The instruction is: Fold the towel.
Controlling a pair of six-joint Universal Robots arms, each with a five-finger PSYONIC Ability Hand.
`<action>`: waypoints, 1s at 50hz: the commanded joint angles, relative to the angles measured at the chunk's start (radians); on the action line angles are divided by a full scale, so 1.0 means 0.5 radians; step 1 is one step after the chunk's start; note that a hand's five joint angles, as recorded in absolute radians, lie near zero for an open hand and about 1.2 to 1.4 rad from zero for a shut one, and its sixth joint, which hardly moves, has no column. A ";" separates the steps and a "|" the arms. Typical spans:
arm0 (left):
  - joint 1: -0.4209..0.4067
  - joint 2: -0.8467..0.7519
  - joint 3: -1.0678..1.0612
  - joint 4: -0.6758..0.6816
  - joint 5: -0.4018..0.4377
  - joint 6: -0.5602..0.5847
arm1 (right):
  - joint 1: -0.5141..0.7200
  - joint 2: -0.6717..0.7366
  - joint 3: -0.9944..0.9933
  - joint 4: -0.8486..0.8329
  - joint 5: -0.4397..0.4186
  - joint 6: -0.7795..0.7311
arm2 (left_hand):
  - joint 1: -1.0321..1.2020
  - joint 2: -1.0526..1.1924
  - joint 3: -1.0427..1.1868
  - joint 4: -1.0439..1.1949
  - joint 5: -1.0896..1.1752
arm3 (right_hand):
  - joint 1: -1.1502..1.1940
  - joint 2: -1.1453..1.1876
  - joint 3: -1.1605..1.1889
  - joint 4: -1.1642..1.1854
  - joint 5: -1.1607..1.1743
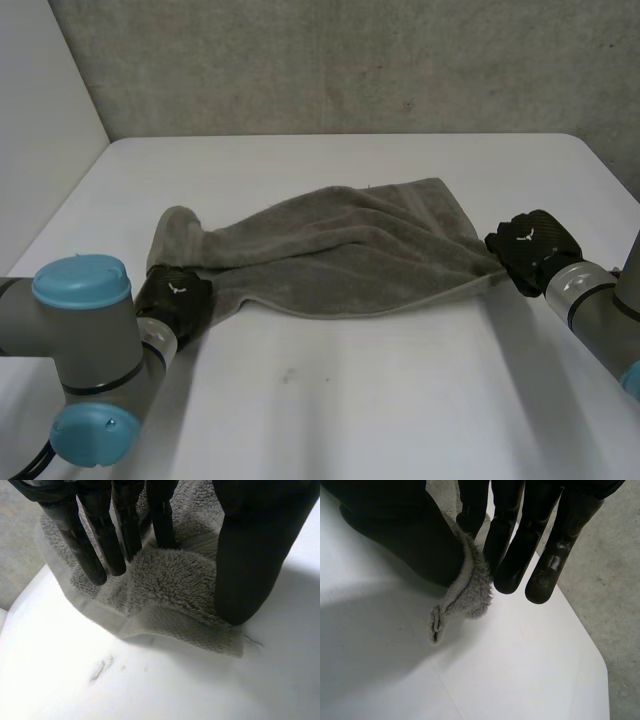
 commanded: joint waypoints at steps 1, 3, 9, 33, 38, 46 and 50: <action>0.008 -0.005 0.012 -0.092 0.109 -0.010 | 0.001 0.007 0.006 0.000 0.000 -0.003 | 0.263 0.264 0.262 0.266 0.265 | 0.810 0.422 0.409 0.399 0.438; 0.011 -0.005 0.018 -0.093 0.119 -0.013 | 0.004 0.007 0.012 0.000 0.000 -0.006 | 0.426 0.427 0.425 0.429 0.429 | 0.810 0.422 0.409 0.399 0.438; 0.048 -0.008 0.021 -0.077 0.125 -0.013 | 0.007 0.010 0.015 0.000 0.000 -0.009 | 1.336 1.337 1.335 1.339 1.339 | 0.810 0.422 0.409 0.399 0.438; 0.051 0.289 -0.037 -0.077 0.131 -0.013 | -0.006 -0.033 -0.019 0.092 0.000 -0.024 | 1.737 1.737 1.735 1.740 1.739 | 0.810 0.422 0.409 0.399 0.438; 0.060 0.403 -0.046 -0.083 0.128 -0.016 | -0.024 -0.082 -0.101 0.324 -0.003 -0.027 | 1.737 1.737 1.735 1.740 1.739 | 0.810 0.422 0.409 0.399 0.438; 0.103 0.682 -0.068 -0.314 0.131 -0.013 | -0.177 -0.330 -0.248 0.888 -0.037 -0.116 | 1.737 1.737 1.735 1.740 1.739 | 0.810 0.422 0.409 0.399 0.438; 0.140 0.973 -0.016 -0.491 0.137 -0.019 | -0.263 -0.481 -0.353 1.089 -0.040 -0.178 | 1.737 1.737 1.735 1.740 1.739 | 0.810 0.422 0.409 0.399 0.438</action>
